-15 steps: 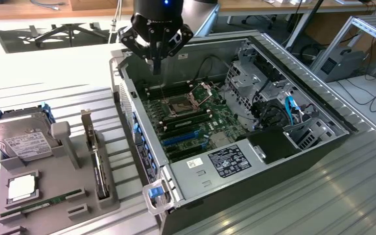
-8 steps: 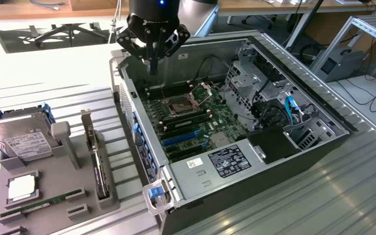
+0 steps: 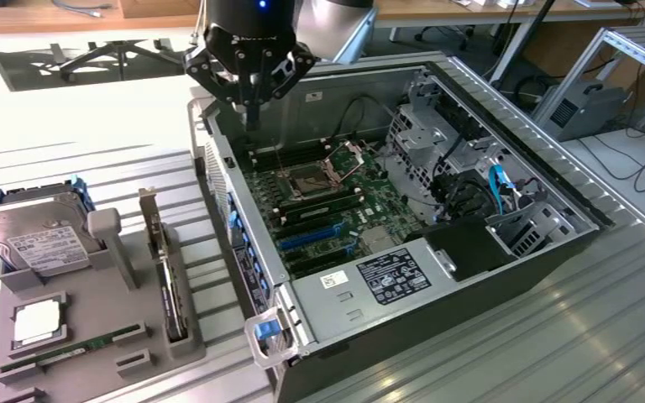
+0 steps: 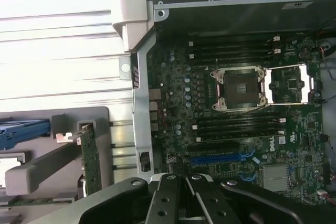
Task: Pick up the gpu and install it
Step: 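Reach for the gpu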
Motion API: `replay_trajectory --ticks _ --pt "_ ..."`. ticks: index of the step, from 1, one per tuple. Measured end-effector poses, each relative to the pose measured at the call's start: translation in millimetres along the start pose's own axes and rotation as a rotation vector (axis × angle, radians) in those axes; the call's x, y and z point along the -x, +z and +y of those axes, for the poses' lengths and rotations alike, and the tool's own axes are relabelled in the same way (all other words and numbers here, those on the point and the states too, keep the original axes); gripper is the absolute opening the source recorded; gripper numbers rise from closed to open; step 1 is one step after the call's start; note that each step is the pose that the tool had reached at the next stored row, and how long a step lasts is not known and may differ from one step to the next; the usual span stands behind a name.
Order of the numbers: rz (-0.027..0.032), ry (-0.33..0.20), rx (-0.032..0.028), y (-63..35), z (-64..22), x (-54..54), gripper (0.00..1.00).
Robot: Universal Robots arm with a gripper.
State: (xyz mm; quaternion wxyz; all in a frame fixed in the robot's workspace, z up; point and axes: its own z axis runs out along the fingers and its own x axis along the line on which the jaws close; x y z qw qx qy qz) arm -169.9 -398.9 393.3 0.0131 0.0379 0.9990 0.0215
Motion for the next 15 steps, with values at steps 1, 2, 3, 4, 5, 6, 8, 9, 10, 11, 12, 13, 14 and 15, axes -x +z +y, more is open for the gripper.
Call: replay_trajectory --ticks 1,2,3,4,5,6,8,9,10,11,12,13,14,15 --pt "0.0000 0.000 0.0000 0.0 -0.1 -1.5 0.11" --pt "0.0000 0.000 0.0000 -0.1 -0.2 -2.5 0.11" --pt "0.0000 0.000 0.0000 -0.1 -0.3 -3.5 0.11" --pt "0.0000 0.000 0.0000 -0.1 -0.3 -4.4 0.11" --pt "0.0000 0.000 0.0000 -0.1 -0.4 -5.4 0.11" --pt "0.0000 0.000 0.0000 -0.2 -0.5 -6.4 0.11" --pt "0.0000 0.000 0.0000 -0.3 -0.7 -9.2 0.11" --pt "0.0000 0.000 0.0000 -0.2 -0.8 -10.2 0.11" --pt "0.0000 0.000 0.0000 -0.3 -0.9 -11.3 0.11" --pt "0.0000 0.000 0.0000 -0.3 -0.9 -12.1 0.11" --pt "0.0001 0.000 0.0000 -0.4 -1.0 -13.0 0.11" --pt "0.0000 0.000 0.0000 -0.4 -1.0 -13.9 0.11" --pt "0.0000 0.000 0.0001 -0.4 -1.1 -14.8 0.11" --pt "0.0000 0.000 0.0000 -0.4 -1.2 -15.5 0.11"
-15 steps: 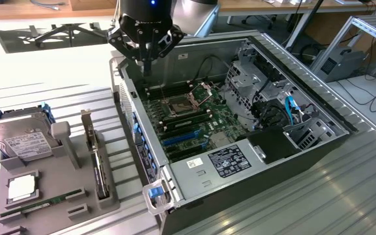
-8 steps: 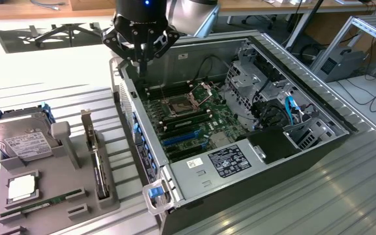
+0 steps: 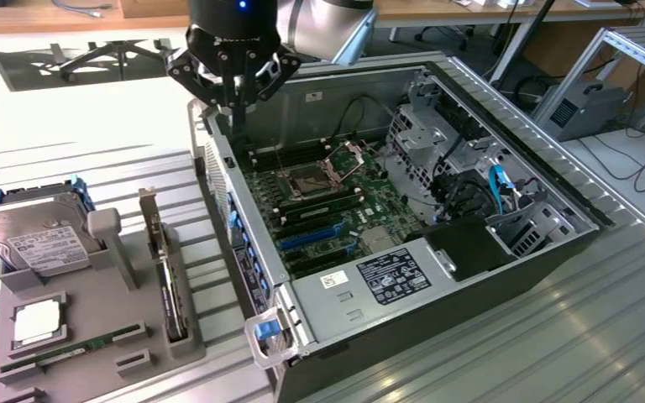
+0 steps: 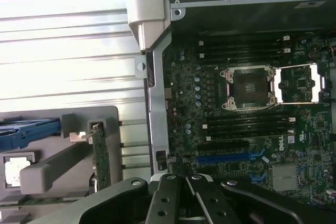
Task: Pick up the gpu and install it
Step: 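Reach for the gpu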
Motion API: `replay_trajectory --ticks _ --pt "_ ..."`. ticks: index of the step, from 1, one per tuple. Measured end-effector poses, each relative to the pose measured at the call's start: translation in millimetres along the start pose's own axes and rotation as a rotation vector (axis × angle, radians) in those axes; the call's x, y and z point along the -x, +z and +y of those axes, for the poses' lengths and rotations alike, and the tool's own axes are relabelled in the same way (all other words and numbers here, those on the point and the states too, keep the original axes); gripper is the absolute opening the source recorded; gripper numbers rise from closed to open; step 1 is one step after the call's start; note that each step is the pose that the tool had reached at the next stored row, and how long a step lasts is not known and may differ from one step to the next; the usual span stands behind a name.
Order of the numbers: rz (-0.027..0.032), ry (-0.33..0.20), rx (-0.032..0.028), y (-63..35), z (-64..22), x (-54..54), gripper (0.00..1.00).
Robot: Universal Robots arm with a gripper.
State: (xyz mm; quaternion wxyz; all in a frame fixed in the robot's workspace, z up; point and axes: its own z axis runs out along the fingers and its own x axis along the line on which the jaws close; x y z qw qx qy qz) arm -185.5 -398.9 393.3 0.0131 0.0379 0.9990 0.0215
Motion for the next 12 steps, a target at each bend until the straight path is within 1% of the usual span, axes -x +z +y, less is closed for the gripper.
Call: replay_trajectory --ticks 12 --pt "0.0000 0.000 0.0000 -0.2 -0.7 -8.7 0.11"
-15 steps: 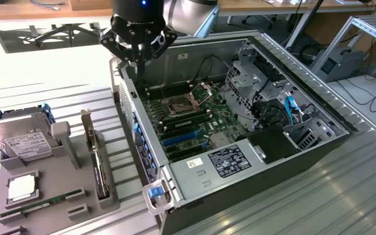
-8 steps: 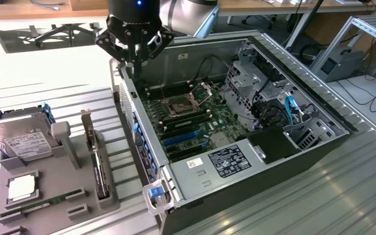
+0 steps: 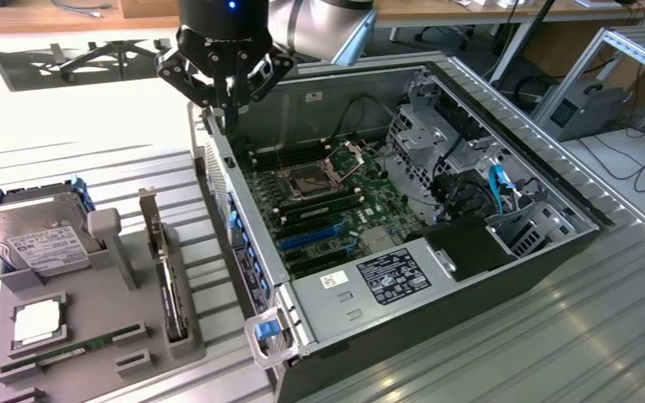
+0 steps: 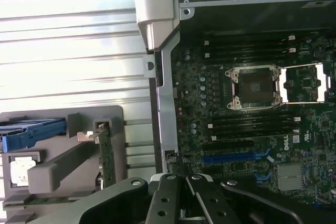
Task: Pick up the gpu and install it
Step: 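Reach for the gpu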
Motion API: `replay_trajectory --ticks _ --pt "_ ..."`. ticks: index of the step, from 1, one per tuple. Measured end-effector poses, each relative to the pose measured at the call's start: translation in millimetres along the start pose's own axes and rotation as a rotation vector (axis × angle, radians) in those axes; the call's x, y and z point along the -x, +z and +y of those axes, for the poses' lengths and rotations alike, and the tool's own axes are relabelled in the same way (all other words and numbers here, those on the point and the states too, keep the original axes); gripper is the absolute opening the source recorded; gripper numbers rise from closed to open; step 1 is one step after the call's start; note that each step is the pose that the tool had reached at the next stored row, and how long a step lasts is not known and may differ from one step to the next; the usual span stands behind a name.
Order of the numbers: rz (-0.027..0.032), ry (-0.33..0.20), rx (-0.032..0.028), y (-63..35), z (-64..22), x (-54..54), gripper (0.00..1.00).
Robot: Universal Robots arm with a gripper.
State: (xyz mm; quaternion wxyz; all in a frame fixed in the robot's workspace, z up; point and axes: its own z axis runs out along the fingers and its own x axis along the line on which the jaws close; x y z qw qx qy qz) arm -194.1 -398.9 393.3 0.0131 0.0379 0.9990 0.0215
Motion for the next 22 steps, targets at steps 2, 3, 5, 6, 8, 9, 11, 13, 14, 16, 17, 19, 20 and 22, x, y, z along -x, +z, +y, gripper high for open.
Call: replay_trajectory --ticks 2,3,5,6,8,9,11,13,14,16,17,19,20,22 --pt "-0.0001 0.000 0.0001 0.0 -0.1 -1.3 0.11" --pt "0.0000 0.000 0.0000 0.0 -0.1 -1.9 0.11" --pt "0.0000 0.000 0.0000 -0.1 -0.2 -3.1 0.11" --pt "0.0000 0.000 0.0000 -0.1 -0.3 -3.9 0.11" --pt "0.0000 0.000 0.0000 -0.2 -0.4 -5.5 0.11" --pt "0.0000 0.000 0.0000 -0.2 -0.5 -6.3 0.11" --pt "0.0000 0.000 0.0000 -0.2 -0.6 -7.7 0.11" --pt "0.0000 0.000 0.0000 -0.3 -0.6 -8.9 0.11" --pt "0.0000 0.000 -0.0001 -0.3 -0.7 -9.4 0.11" --pt "0.0000 0.000 0.0000 -0.3 -0.8 -10.4 0.11" --pt "0.0000 0.000 0.0000 -0.3 -0.8 -10.8 0.11" --pt "0.0000 0.000 0.0000 -0.3 -0.9 -11.7 0.11" --pt "0.0000 0.000 0.0000 -0.4 -0.9 -12.1 0.11" --pt "0.0000 0.000 0.0000 -0.4 -1.0 -13.1 0.11"
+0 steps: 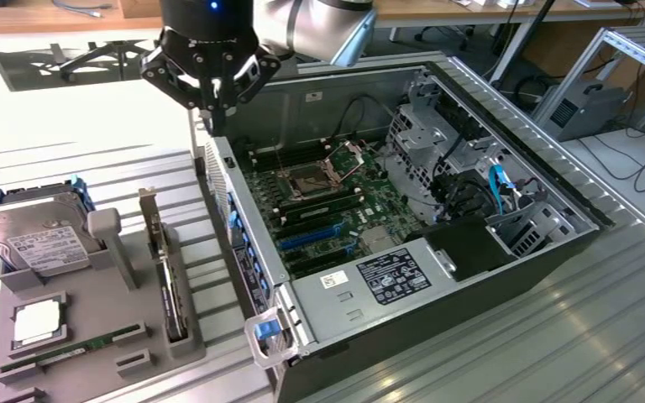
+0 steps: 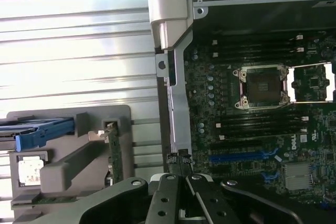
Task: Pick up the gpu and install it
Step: 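Reach for the gpu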
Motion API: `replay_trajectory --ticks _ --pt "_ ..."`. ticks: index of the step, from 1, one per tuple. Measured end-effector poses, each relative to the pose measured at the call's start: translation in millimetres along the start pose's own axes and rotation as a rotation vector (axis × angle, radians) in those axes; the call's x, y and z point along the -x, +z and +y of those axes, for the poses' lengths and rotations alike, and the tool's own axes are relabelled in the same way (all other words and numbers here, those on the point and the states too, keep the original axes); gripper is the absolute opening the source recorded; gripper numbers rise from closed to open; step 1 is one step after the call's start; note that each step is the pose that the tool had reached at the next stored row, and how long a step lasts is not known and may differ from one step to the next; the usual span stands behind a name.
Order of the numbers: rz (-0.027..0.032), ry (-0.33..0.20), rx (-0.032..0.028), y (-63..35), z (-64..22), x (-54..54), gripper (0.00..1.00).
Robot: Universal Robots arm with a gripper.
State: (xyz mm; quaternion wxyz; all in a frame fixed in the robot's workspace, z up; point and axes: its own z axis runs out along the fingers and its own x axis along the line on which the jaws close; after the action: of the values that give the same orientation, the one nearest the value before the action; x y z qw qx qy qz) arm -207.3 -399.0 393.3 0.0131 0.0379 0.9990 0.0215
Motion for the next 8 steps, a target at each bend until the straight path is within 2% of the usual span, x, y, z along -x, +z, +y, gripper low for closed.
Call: replay_trajectory --ticks 8 --pt "-0.0003 0.000 0.0001 -0.3 -0.8 -11.1 0.11"
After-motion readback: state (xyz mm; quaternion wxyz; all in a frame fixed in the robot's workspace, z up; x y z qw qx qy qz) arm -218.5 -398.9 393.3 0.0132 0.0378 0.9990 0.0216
